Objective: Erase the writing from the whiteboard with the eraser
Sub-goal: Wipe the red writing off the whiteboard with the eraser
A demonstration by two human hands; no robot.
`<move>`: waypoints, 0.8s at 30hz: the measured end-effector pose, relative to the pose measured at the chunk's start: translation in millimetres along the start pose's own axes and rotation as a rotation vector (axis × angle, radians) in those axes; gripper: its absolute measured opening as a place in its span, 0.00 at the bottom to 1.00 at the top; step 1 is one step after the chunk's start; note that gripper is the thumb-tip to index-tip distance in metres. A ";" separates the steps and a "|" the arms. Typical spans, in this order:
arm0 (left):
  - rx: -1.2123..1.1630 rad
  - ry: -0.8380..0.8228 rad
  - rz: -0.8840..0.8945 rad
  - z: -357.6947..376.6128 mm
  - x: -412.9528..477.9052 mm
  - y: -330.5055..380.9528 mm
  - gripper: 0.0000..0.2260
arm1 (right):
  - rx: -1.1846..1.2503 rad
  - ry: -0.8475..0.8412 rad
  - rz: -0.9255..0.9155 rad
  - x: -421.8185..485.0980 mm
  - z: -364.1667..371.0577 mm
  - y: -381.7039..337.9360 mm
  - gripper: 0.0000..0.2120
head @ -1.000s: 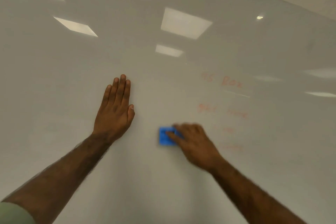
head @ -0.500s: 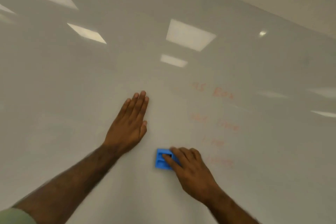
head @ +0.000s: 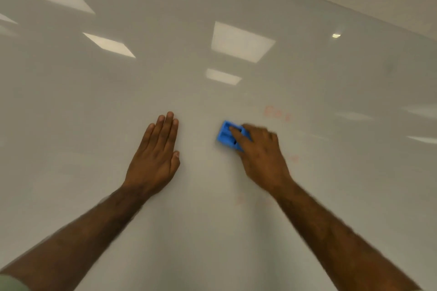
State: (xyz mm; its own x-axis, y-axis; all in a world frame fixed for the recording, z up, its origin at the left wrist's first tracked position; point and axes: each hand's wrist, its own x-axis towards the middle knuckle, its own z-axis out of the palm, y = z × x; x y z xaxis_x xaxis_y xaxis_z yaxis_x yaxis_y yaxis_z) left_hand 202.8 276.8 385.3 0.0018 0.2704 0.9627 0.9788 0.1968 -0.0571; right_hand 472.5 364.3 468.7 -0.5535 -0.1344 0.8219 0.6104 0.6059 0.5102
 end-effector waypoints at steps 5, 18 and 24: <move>-0.001 -0.007 -0.002 -0.9 1.7 0.6 0.33 | 0.053 -0.193 -0.317 -144.7 32.3 -42.0 0.27; 0.019 0.037 -0.005 5.3 0.6 -1.0 0.32 | 0.016 0.086 0.060 63.8 -8.9 22.6 0.30; 0.012 0.025 -0.007 3.3 0.1 -0.2 0.33 | -0.006 -0.017 -0.237 -6.1 18.2 -15.2 0.25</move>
State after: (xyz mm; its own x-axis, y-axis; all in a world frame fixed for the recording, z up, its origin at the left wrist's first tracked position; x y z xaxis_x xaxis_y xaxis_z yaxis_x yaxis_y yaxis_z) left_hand 202.0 280.0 384.6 0.0002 0.2455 0.9694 0.9762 0.2101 -0.0534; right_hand 456.3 370.2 451.3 -0.6913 -0.2588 0.6747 0.4656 0.5545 0.6898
